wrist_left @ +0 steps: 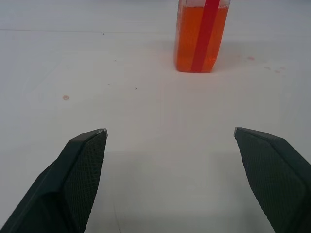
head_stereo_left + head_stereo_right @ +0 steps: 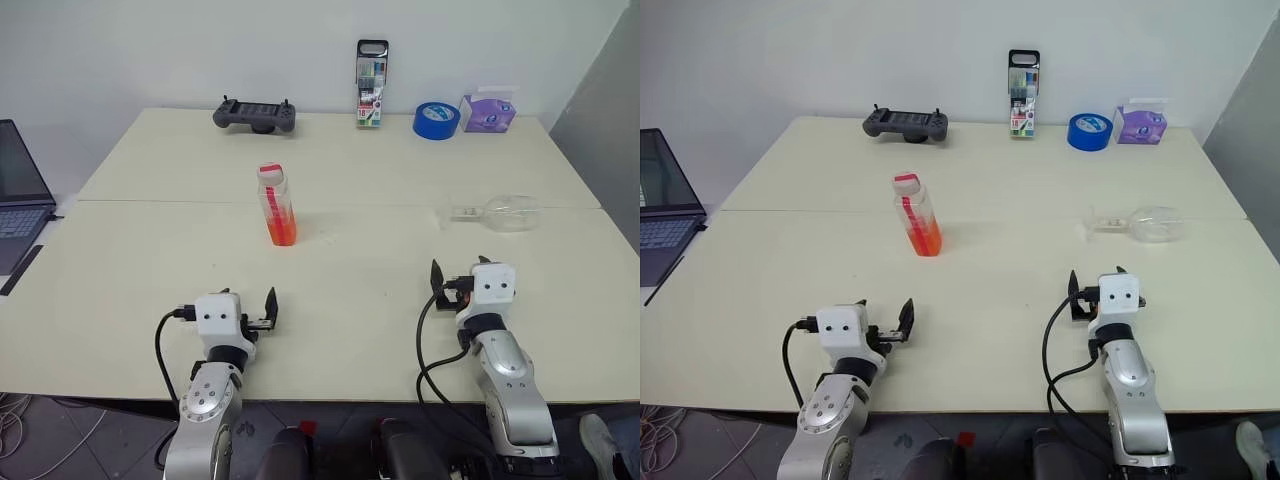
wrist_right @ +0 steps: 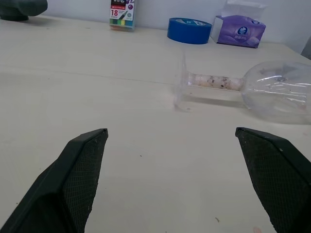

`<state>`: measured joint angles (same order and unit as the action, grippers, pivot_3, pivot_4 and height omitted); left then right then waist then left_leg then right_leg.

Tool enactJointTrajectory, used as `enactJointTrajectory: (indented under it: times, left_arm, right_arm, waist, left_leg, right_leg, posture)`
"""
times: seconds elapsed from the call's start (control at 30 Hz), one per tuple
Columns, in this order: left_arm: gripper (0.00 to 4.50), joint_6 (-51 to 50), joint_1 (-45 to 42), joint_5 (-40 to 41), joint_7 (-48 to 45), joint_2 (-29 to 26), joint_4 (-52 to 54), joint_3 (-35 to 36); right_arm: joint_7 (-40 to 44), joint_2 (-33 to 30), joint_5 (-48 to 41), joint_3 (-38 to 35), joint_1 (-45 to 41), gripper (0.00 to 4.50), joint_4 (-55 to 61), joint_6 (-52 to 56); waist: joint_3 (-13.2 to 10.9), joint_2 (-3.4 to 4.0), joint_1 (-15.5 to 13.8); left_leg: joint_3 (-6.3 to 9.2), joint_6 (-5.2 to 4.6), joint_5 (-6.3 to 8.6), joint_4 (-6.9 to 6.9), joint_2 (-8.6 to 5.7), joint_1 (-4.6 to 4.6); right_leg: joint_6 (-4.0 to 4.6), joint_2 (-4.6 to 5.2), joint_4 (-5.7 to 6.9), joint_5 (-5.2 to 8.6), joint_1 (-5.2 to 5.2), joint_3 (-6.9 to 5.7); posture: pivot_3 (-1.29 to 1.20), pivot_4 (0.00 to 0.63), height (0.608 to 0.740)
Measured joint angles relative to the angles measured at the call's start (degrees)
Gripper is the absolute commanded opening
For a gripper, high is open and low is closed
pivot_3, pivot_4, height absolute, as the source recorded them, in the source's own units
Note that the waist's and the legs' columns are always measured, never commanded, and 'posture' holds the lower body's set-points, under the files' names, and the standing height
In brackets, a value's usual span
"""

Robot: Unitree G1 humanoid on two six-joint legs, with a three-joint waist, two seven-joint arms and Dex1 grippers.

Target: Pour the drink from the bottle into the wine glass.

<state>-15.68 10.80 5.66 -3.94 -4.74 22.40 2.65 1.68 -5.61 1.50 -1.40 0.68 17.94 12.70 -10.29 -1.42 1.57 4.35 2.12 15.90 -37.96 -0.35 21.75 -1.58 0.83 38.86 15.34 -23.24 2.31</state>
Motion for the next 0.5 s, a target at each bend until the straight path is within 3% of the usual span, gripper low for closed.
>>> enactJointTrajectory:
  times: [0.3,0.4,0.5]
  left_arm:
    - [4.47,1.18,-1.28,-0.8,-0.02,-0.05,-0.22,-0.05]
    - [4.47,1.36,-3.21,-2.6,0.97,-0.14,-1.03,-0.26]
    - [4.47,1.33,-5.96,-2.94,0.94,0.04,-2.15,-0.91]
  right_arm:
    - [1.42,-1.61,0.48,0.72,-0.13,4.5,0.36,-0.03]
    - [9.0,-8.38,1.37,5.05,-5.0,4.5,1.14,-0.92]
    - [16.65,-9.27,-4.89,6.92,-11.03,4.5,4.2,3.83]
  waist:
    - [0.0,0.0,0.0]
    - [-0.01,0.01,0.12]
    - [-0.01,0.01,0.16]
  left_leg:
    - [-0.01,0.0,0.0,-0.01,0.0,0.0]
    - [-0.11,-0.01,0.0,-0.01,-0.05,-0.06]
    - [0.02,-0.01,0.0,0.0,0.02,-0.02]
  right_leg:
    - [0.0,0.0,0.0,0.0,0.0,0.0]
    - [-0.01,-0.1,0.0,-0.01,0.0,-0.05]
    - [0.02,-0.28,0.0,-0.02,0.01,-0.04]
  posture:
    - [0.0,0.15,0.74]
    - [0.0,0.15,0.74]
    - [0.0,0.15,0.74]
